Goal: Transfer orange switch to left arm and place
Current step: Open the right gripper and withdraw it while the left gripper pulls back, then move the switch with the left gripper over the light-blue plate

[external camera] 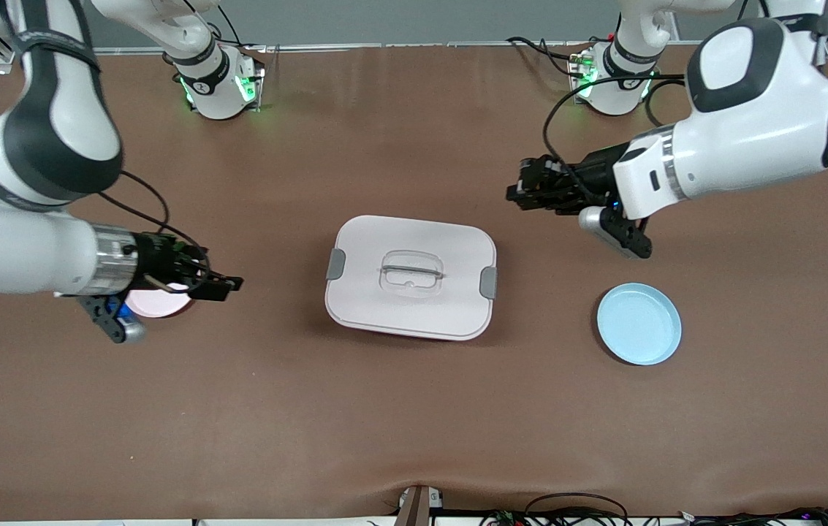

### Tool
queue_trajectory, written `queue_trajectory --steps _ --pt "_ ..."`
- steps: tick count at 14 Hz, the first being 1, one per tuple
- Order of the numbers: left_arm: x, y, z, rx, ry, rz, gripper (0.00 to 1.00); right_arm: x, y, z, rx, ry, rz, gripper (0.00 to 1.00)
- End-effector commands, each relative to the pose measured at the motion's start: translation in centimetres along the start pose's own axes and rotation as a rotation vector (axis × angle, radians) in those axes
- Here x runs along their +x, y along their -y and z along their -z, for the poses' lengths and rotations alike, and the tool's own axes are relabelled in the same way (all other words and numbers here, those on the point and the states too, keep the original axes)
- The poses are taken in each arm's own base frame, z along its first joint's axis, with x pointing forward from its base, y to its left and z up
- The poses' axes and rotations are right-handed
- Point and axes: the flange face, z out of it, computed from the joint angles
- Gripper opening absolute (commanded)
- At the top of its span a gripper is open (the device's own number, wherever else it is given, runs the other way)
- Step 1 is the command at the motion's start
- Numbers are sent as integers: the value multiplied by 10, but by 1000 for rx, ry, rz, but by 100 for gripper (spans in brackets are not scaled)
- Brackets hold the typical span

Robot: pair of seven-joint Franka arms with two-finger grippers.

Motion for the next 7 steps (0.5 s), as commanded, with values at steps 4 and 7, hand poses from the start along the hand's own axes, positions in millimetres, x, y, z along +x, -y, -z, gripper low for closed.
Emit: queue_trajectory --steps 4,7 --pt "-23 -8 62 337 77 -14 0 21 -55 50 -170 -71 308 100" --pt "-27 25 83 433 77 188 0 27 -74 61 -259 -65 481 100"
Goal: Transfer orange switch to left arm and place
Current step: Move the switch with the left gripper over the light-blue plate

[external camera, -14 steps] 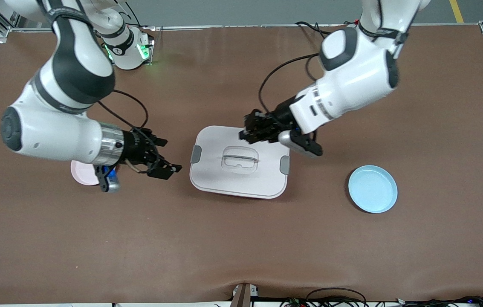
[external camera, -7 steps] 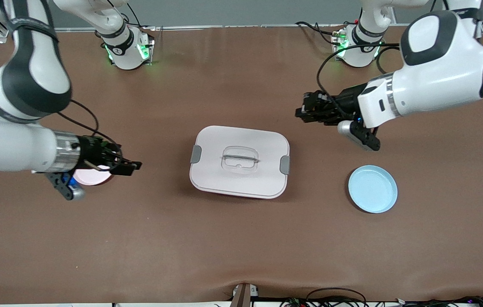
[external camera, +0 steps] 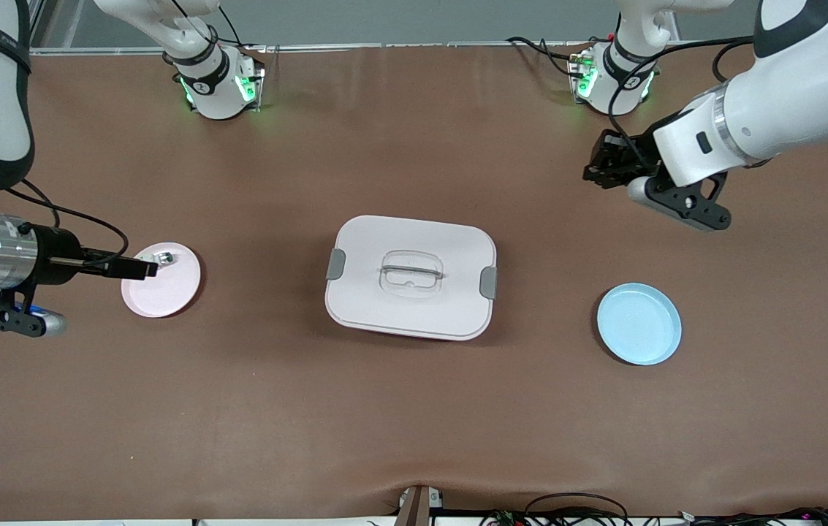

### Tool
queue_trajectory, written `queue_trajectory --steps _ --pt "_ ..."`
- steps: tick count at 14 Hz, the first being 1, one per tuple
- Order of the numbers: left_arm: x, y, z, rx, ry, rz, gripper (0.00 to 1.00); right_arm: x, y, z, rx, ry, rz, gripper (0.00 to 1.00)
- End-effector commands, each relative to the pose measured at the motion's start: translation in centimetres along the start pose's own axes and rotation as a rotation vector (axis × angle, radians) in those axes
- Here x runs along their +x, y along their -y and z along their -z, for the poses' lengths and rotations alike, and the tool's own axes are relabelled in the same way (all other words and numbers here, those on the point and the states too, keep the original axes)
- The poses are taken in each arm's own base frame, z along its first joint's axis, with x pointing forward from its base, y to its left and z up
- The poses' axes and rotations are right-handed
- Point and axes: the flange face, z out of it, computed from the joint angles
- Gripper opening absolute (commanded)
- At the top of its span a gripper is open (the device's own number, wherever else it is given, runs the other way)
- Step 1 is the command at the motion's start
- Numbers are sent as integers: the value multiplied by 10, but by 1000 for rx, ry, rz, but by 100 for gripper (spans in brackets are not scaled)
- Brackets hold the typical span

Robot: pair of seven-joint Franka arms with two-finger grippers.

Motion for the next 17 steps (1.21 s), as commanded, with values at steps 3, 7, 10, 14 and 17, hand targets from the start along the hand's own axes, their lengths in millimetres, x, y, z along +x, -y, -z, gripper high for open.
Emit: queue_trajectory --steps 3,7,10,14,17 --pt "-2 45 10 225 -18 372 0 -6 -29 18 -66 14 139 100" --pt "3 76 13 247 -71 797 0 -11 -34 13 -151 61 130 100" --pt "14 94 13 264 -161 1023 0 -12 -34 11 -178 75 129 100" --pt "36 123 -23 282 -353 1336 0 -13 -31 9 -162 89 126 100" --pt "45 144 -69 261 -381 1385 0 -15 -27 9 -148 90 136 100"
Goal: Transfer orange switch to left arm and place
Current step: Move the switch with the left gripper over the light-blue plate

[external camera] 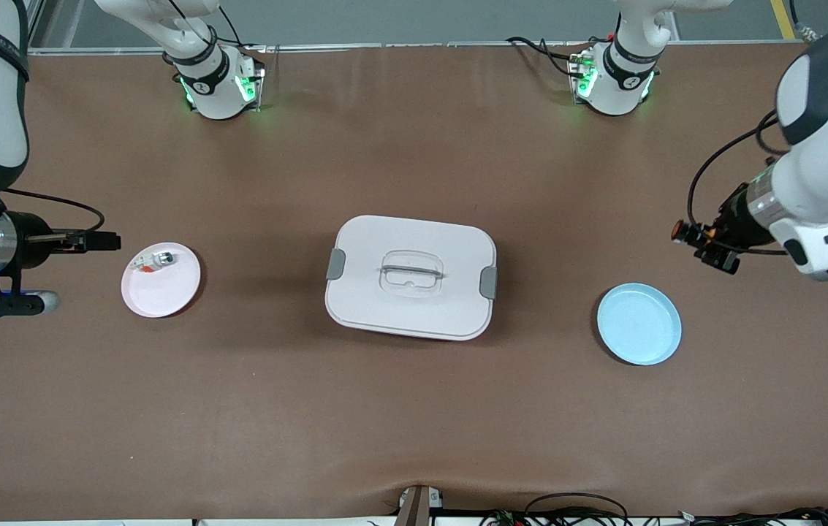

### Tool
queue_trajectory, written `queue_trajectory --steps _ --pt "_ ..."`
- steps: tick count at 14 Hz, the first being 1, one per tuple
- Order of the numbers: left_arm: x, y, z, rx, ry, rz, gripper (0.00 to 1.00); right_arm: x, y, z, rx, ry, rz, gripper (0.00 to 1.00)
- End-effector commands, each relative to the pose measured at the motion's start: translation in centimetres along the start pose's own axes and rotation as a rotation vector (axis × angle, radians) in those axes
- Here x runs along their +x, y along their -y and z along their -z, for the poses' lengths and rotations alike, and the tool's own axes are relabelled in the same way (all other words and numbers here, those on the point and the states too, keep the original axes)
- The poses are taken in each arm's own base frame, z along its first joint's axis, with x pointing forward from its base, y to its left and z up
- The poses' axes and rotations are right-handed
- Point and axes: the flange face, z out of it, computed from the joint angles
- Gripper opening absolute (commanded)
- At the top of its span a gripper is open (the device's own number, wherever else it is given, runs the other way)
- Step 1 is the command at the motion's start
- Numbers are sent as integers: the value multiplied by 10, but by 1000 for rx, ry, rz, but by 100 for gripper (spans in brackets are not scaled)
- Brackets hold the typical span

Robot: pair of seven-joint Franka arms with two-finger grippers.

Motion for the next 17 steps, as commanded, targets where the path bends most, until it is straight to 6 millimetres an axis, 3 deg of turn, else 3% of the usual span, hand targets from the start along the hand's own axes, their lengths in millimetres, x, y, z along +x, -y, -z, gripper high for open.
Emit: queue_trajectory --steps 1,6,9,11,12,13,17 --pt "7 7 -42 -20 -24 68 0 -3 3 5 0 -4 19 100" --pt "34 9 -118 -62 -20 125 0 -19 -11 24 -16 -39 -21 100" --pt "52 3 -149 -63 -4 158 0 -23 -13 28 1 -43 -13 100" --pt "54 -4 -176 -57 4 159 0 -19 -16 13 7 -9 -26 100" --pt "54 -7 -189 -61 6 161 0 -14 -25 -1 17 18 -39 100" --pt "55 -11 -201 -60 8 160 0 -15 -37 -3 31 24 -55 100" --pt "54 -21 -241 -81 10 160 0 -34 -37 19 12 -10 -46 100"
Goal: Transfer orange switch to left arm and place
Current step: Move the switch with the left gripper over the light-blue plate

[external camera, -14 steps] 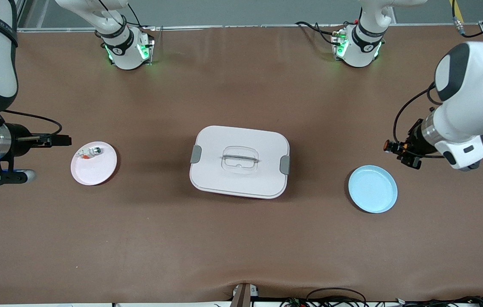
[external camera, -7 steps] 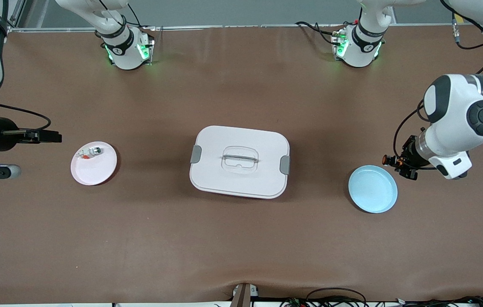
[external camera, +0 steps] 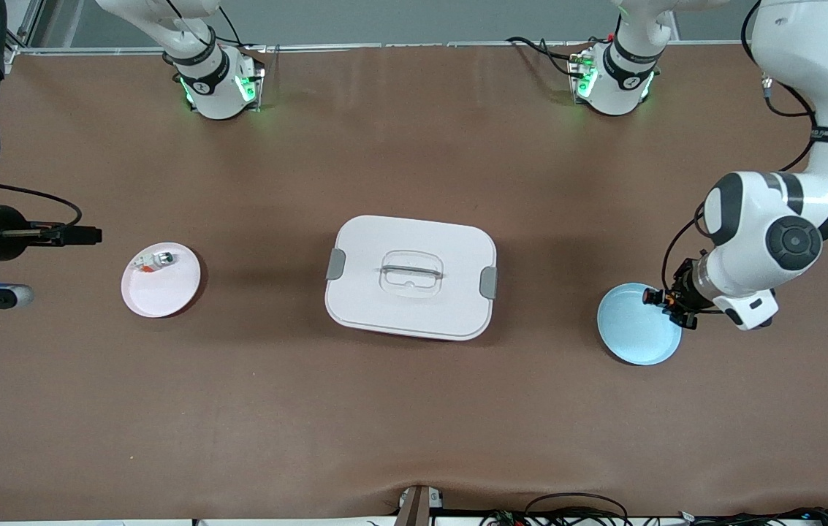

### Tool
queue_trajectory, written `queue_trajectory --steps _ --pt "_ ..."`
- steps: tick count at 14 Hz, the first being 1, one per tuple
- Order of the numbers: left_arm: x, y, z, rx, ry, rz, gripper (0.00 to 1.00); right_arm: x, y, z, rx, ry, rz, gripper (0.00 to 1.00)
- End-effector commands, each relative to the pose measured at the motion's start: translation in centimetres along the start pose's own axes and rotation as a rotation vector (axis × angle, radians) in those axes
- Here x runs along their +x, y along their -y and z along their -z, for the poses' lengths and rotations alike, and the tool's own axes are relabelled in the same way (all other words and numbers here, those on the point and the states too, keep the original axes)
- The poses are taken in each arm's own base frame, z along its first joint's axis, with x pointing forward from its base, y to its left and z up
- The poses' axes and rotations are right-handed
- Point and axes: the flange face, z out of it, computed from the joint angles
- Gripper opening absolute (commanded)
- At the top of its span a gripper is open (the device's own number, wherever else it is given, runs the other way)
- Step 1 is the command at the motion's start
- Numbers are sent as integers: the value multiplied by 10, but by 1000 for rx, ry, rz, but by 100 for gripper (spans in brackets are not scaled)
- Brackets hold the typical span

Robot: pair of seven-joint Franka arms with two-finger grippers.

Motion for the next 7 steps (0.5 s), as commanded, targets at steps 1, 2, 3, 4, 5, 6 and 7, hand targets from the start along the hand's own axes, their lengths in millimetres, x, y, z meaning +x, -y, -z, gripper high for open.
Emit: queue_trajectory --steps 1,2,3,4,5,6,7 --pt "-2 -6 -19 -20 -3 26 0 -29 -1 25 -1 -41 9 100" --pt "-1 -8 -25 -18 -5 39 0 -31 -1 26 -4 -42 9 100" --pt "-2 -9 -32 -24 -4 42 0 -31 -1 26 -8 -43 7 100" --pt "-2 -10 -41 -31 -4 45 0 -31 -3 27 -11 -44 5 100" --pt "-3 -11 -51 -28 -1 52 0 -31 -4 28 -10 -47 2 100" --pt "-3 -11 -58 -28 0 60 0 -33 -8 34 0 -61 -1 100" --pt "-4 -10 -66 -21 0 60 0 -34 -12 37 8 -69 -7 100"
